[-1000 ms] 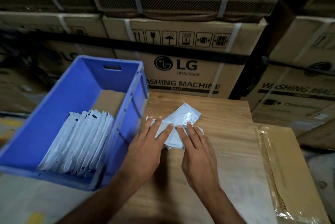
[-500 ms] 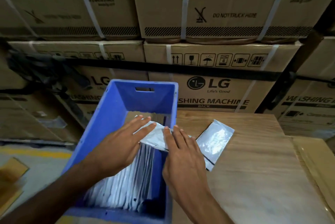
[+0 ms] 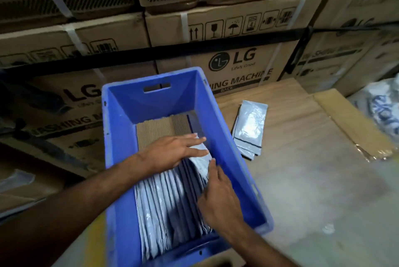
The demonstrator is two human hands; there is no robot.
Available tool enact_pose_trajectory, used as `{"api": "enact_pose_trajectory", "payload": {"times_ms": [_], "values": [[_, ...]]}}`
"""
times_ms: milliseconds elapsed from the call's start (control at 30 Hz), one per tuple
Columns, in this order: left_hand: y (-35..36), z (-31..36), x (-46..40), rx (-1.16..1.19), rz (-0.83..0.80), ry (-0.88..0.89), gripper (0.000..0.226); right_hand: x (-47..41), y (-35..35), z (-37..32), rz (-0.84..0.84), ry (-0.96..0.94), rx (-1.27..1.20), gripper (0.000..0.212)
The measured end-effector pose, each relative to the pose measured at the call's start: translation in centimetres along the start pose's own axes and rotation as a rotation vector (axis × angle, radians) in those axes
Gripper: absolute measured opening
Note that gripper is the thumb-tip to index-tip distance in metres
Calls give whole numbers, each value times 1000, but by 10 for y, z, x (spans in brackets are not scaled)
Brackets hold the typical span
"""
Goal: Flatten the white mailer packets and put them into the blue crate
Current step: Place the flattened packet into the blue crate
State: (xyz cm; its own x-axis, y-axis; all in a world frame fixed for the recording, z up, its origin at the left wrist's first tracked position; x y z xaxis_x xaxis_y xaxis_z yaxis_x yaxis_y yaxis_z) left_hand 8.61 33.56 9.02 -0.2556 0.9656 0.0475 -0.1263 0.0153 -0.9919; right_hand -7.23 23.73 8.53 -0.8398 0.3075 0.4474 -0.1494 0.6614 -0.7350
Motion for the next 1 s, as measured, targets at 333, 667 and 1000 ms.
{"api": "enact_pose_trajectory", "payload": {"times_ms": [333,667,1000], "values": [[66,12,-73,-47,-310,10,35,-38,35,24,-250,475,-215,61],[83,-8,-81,272,-498,5,50,-52,55,30,-336,534,-319,47],[80,13,-70,-15,-662,255,45,-40,81,22,-413,674,-152,96]]}}
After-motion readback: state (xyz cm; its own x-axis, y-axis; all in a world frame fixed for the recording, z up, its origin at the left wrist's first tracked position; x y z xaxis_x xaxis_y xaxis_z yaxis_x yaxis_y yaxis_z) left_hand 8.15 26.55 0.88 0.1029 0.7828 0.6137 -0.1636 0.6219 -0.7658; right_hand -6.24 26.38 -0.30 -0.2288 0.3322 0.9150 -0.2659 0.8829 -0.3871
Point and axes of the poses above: each hand's wrist, its own x-axis away from the middle knuckle, its own y-axis out of the palm, z = x × y, the point moved 4 cm from there along -x, towards the middle knuckle, and after that the axes turned 3 degrees about -x, right-handed, at the moved point
